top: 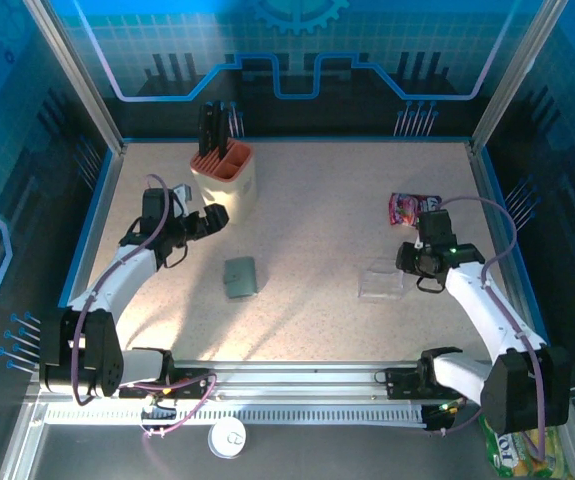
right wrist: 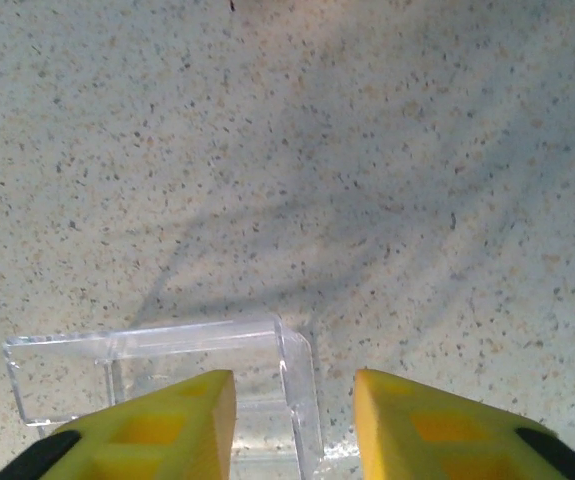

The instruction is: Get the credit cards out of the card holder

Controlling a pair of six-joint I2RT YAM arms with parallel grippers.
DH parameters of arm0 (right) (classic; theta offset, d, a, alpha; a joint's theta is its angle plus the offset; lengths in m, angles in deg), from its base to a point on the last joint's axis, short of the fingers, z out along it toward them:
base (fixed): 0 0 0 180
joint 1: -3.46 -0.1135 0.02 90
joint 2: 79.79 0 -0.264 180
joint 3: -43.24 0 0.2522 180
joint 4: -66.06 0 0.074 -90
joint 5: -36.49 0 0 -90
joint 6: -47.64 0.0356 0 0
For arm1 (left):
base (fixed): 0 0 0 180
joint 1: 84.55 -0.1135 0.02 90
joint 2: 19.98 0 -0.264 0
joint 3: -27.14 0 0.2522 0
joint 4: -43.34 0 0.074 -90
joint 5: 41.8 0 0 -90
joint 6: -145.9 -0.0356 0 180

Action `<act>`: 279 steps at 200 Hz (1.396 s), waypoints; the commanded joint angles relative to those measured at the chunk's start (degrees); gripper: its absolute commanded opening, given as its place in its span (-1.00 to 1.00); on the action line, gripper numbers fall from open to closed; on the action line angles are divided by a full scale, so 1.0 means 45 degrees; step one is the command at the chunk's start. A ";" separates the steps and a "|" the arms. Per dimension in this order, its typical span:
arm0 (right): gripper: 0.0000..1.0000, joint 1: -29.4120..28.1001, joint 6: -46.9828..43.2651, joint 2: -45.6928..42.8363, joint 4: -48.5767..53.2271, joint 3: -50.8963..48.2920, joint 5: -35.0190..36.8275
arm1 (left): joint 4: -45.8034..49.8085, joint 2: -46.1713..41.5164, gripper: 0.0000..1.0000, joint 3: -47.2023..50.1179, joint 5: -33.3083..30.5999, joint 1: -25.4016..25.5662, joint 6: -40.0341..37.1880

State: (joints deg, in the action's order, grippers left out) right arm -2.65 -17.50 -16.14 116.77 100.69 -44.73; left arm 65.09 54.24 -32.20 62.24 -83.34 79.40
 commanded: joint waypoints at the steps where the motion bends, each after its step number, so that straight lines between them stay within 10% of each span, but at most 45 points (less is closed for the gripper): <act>1: -0.35 -0.0130 0.0009 0.0353 0.0052 -0.0215 -0.0609 | 0.0181 0.0109 0.99 0.0026 0.0678 0.0081 0.0673; 205: -0.83 -0.0048 -0.0216 0.1939 -0.0517 -0.0087 -0.0594 | 0.0064 0.0170 0.99 0.0257 0.0701 0.0180 0.1023; 279: -0.96 -0.2262 0.0842 0.3902 0.0146 0.2910 0.0397 | 0.1855 0.0500 0.97 -0.0037 0.0384 0.0218 0.0655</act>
State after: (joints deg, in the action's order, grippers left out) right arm -8.37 -16.73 -2.72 116.55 106.26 -45.34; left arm 68.59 54.78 -31.77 64.49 -82.88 83.86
